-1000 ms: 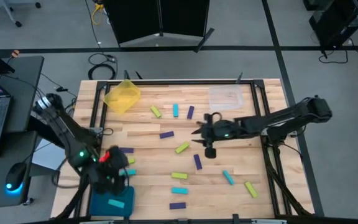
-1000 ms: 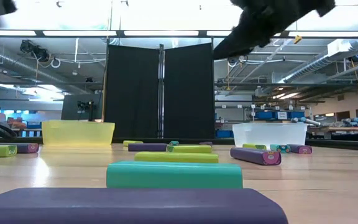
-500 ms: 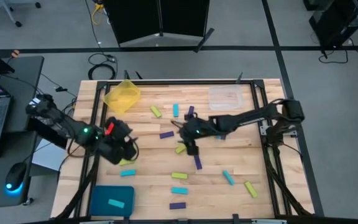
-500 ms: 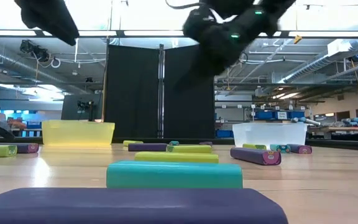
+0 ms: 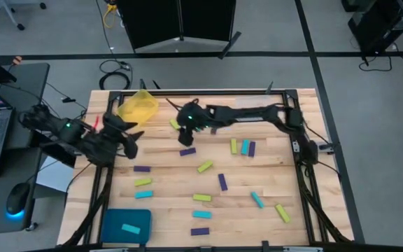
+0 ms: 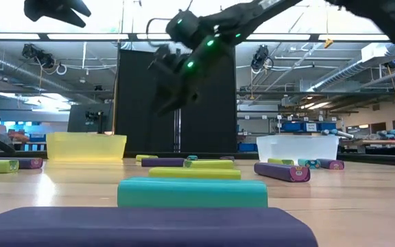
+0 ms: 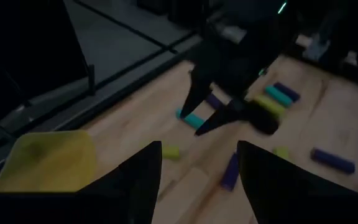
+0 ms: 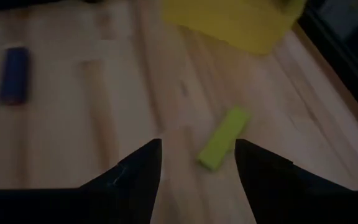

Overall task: Sort blocks
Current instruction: Put the purple block into the white transparent bin

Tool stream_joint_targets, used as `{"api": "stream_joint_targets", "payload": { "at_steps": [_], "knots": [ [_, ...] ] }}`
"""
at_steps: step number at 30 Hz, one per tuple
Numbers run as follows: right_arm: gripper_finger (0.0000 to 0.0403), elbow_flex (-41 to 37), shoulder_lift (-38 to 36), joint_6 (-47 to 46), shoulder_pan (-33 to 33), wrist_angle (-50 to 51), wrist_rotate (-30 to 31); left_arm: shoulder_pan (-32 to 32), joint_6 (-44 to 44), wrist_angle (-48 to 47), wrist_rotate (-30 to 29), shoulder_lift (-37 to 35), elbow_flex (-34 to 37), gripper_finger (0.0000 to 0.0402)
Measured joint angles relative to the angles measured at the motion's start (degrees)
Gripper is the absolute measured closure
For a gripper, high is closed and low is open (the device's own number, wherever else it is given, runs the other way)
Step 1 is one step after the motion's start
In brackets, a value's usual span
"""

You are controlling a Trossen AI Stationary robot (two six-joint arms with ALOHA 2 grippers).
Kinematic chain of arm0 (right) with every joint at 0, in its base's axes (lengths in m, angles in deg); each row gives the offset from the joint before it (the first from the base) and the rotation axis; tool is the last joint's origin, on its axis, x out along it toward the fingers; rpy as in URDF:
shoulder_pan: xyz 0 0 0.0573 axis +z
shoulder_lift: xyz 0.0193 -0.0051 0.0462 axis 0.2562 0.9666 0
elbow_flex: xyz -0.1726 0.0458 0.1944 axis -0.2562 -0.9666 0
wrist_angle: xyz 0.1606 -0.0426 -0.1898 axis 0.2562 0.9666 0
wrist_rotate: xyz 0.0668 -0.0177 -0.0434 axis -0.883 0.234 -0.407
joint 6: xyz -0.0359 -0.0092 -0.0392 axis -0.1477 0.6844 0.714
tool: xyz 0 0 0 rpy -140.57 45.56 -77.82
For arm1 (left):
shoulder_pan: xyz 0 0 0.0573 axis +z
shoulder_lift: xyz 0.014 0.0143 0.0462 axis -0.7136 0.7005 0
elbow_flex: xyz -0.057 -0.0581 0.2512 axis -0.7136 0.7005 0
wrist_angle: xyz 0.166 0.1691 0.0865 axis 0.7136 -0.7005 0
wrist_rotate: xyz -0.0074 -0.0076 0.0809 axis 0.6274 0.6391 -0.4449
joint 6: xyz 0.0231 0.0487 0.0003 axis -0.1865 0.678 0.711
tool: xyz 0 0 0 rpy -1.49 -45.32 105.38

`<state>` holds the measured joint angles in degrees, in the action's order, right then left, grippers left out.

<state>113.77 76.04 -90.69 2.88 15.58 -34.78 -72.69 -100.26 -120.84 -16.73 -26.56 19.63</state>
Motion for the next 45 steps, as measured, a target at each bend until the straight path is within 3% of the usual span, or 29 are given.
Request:
{"api": "stream_joint_targets", "payload": {
  "at_steps": [13, 20, 31, 45],
  "knots": [
    [0.0161, 22.13, 17.07, -3.29, -1.31, 11.05, 2.59, -0.02, 1.43, -4.3, -2.24, -3.86, 0.02, 0.0186],
    [0.0158, 22.97, 16.75, -4.92, -1.69, 11.27, 4.38, -0.02, 2.68, -6.0, -2.24, -6.18, 0.02, 0.0186],
    [0.0158, 22.95, 16.8, -7.9, -4.2, 10.52, 2.33, -0.02, 7.51, -5.85, -4.45, -11.64, 0.02, 0.0186],
    [0.0162, 24.72, 11.25, -4.25, -3.28, 13.47, 5.78, 0.59, 11.85, -6.92, 0.3, -10.9, 0.07, 0.0186]
  ]
}}
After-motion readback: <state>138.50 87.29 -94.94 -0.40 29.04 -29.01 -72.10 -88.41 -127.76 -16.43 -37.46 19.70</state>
